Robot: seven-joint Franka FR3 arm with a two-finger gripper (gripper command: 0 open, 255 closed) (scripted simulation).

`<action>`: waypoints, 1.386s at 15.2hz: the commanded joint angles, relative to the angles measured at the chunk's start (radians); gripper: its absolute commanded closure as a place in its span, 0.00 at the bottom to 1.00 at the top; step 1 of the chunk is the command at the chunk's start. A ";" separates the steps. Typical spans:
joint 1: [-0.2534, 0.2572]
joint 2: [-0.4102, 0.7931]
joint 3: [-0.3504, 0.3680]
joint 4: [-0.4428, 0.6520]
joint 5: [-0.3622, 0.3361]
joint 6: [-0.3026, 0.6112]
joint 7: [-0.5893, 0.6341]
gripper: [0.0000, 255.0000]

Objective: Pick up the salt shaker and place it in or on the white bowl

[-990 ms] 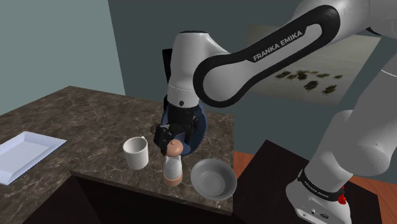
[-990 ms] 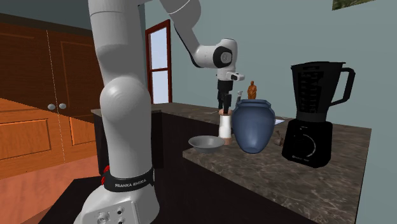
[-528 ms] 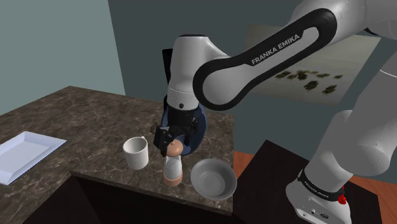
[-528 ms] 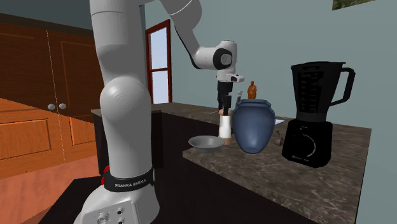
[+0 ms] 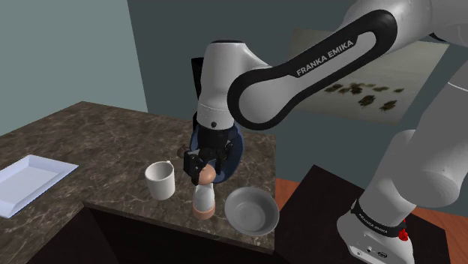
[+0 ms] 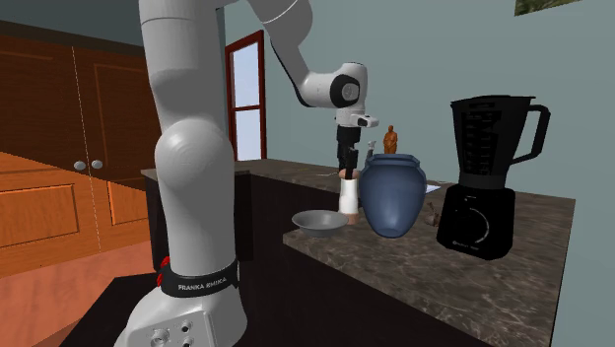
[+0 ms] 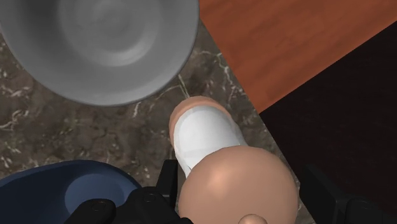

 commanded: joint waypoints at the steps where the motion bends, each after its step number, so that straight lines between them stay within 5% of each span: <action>1: 0.000 0.000 0.000 0.000 0.000 0.000 0.000 1.00; 21: -0.006 -0.107 -0.023 0.148 0.027 -0.248 -0.002 1.00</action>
